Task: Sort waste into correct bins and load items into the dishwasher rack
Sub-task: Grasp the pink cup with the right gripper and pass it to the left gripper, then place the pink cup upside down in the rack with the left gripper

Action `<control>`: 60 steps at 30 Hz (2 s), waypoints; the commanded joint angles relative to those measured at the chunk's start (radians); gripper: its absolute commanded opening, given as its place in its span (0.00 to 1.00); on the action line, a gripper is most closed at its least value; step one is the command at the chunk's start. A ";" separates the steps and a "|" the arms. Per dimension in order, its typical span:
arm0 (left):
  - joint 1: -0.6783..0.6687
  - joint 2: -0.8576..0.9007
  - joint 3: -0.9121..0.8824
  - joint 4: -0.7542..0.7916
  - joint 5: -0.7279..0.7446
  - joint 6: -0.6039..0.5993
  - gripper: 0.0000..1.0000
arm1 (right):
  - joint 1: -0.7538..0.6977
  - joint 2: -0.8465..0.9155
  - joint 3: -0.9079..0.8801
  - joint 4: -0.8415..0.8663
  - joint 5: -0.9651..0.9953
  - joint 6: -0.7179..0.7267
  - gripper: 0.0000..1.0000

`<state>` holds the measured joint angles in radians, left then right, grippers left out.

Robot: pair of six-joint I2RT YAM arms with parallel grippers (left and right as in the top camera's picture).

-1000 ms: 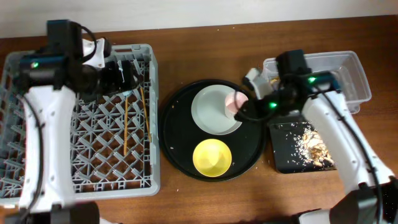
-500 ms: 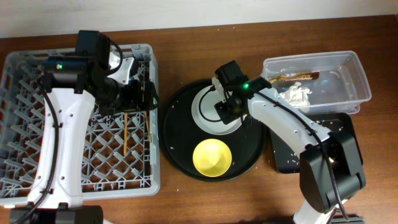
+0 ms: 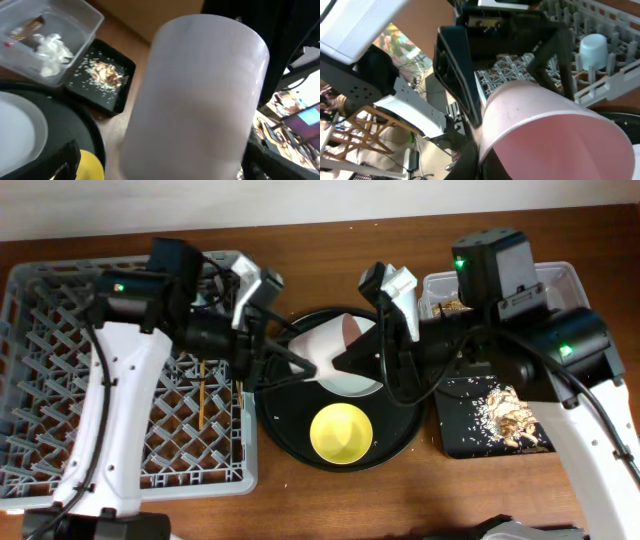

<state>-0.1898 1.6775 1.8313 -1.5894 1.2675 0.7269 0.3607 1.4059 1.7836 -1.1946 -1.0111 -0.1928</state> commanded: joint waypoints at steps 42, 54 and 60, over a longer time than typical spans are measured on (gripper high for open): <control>0.311 -0.002 -0.040 0.158 -1.152 -0.827 0.29 | -0.094 0.095 -0.367 -0.081 0.302 -0.035 0.24; 0.310 0.002 -0.394 0.599 -1.099 -0.854 0.30 | -0.094 0.096 -0.376 -0.070 0.317 -0.035 0.29; 0.310 0.003 -0.397 0.500 -1.101 -0.855 0.29 | -0.094 0.096 -0.376 -0.074 0.317 -0.035 0.29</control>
<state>0.1230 1.6779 1.4395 -1.0519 0.1566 -0.1184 0.2661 1.5028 1.4094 -1.2678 -0.6987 -0.2306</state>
